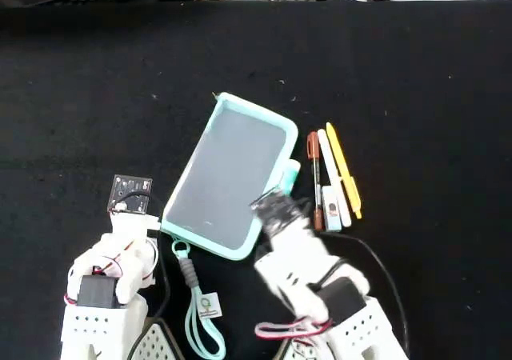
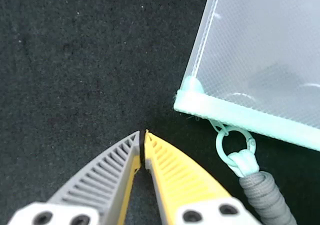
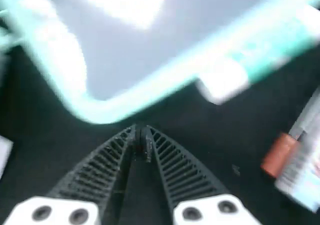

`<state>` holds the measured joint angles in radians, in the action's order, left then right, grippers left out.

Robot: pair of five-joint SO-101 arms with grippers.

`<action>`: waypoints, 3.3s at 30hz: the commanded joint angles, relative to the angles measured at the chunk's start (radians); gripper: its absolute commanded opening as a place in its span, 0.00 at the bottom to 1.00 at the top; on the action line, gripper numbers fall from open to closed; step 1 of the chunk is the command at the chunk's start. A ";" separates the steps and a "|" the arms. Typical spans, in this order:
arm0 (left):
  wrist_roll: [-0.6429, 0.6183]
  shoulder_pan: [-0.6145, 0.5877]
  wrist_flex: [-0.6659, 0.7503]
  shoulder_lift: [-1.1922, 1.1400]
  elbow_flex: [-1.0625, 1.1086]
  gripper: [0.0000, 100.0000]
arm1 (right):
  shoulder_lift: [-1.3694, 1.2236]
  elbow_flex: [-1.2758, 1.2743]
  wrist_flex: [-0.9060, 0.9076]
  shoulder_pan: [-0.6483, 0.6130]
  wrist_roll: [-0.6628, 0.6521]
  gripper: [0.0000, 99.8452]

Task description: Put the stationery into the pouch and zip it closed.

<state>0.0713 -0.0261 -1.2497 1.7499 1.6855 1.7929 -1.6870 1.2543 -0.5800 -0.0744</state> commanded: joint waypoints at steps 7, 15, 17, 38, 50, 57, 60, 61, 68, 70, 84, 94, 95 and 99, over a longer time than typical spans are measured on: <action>-0.005 0.015 0.012 0.006 0.015 0.03 | 0.004 -0.002 0.002 -0.109 0.000 0.01; -0.002 0.013 0.014 0.006 0.015 0.03 | 0.004 -0.002 -0.044 0.110 0.005 0.01; 0.002 -0.010 0.012 0.006 0.015 0.03 | 0.004 -0.002 -0.061 0.112 0.006 0.02; 0.161 -0.607 0.152 0.000 0.016 0.03 | -0.007 0.145 -0.226 -0.020 -0.169 0.13; 0.196 -0.604 0.152 0.000 0.016 0.03 | -0.180 0.254 -0.256 -0.161 -0.077 0.23; 0.196 -0.608 0.152 0.000 0.016 0.03 | -0.742 0.565 -0.267 -0.166 -0.003 0.24; 0.196 -0.608 0.152 0.000 0.016 0.03 | -0.978 0.576 -0.305 -0.167 -0.018 0.23; 0.196 -0.608 0.152 0.000 0.016 0.03 | -1.041 0.581 -0.321 -0.167 -0.015 0.23; 0.196 -0.607 0.152 0.000 0.016 0.03 | -1.228 0.607 -0.333 -0.333 -0.023 0.23; 0.196 -0.607 0.152 0.000 0.016 0.03 | -1.228 0.601 -0.331 -0.374 -0.023 0.23; 0.196 -0.605 0.152 0.000 0.016 0.03 | -1.228 0.541 -0.295 -0.588 -0.023 0.23; 0.196 -0.604 0.152 0.000 0.016 0.03 | -1.230 0.565 -0.267 -0.634 -0.023 0.23; 0.196 -0.604 0.152 0.000 0.016 0.03 | -1.228 0.587 -0.242 -0.634 -0.023 0.23; 0.196 -0.604 0.152 0.000 0.016 0.03 | -1.228 0.691 -0.163 -0.634 -0.015 0.23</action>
<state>0.2616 -0.6429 -1.1101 1.7484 1.6855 0.5639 -1.0886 1.0533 -1.1999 -0.0944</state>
